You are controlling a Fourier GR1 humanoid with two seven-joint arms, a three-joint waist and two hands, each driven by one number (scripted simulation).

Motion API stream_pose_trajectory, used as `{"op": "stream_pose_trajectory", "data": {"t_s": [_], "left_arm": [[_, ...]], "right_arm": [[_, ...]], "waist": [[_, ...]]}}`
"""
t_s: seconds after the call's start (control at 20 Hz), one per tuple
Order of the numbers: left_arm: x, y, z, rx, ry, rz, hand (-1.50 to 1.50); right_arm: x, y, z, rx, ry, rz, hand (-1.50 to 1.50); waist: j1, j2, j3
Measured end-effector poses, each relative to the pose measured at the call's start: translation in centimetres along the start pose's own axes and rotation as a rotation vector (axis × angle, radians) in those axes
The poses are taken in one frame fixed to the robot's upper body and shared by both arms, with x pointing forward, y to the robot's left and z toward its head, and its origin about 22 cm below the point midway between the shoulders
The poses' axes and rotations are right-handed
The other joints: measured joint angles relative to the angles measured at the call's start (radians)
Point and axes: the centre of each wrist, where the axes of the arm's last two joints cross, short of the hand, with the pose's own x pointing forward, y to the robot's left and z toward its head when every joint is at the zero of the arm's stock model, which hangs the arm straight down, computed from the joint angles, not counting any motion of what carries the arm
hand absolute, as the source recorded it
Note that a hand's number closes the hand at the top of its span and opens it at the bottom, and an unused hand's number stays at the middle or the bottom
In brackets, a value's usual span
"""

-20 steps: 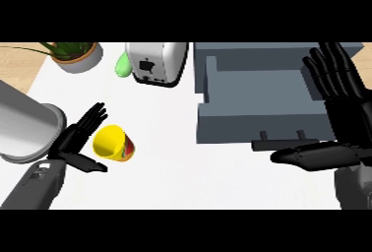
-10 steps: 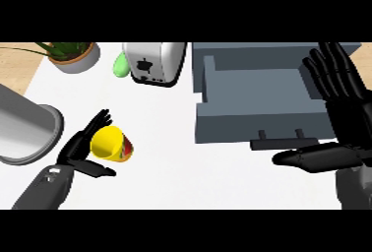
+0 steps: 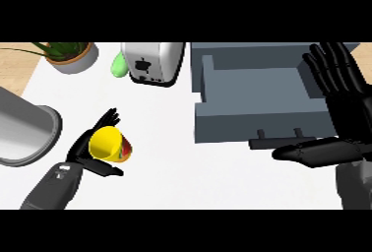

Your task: Pick up the cup, place it into the drawer and close the drawer

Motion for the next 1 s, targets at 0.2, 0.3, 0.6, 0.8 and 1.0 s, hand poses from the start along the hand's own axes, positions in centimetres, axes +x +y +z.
{"op": "stream_pose_trajectory", "data": {"t_s": [0.2, 0.3, 0.6, 0.8, 1.0], "left_arm": [[-0.2, -0.9, -0.6, -0.015, -0.005, 0.014, -1.50], [-0.3, -1.1, -0.6, -0.030, 0.003, 0.027, -1.50], [-0.1, -1.9, -1.6, -0.083, -0.024, 0.082, 1.50], [0.1, -2.6, -2.2, -0.040, -0.127, 0.027, 1.50], [-0.2, -2.9, -2.0, 0.104, -0.204, -0.047, 1.50]], "right_arm": [[0.0, -0.4, 0.1, -0.001, -0.002, 0.006, -1.50], [0.1, -0.4, -0.1, 0.000, -0.002, 0.007, -1.50], [-0.2, -0.9, 0.0, 0.001, 0.004, 0.010, -1.50], [-0.2, -0.8, 0.0, -0.002, 0.006, 0.016, -1.50], [-0.2, -1.1, 0.1, -0.008, 0.006, 0.017, -1.50]], "waist": [[-0.003, 0.001, 0.000], [-0.003, 0.002, 0.000], [0.000, 0.001, 0.000], [0.002, 0.001, 0.000], [0.008, -0.001, 0.000]]}}
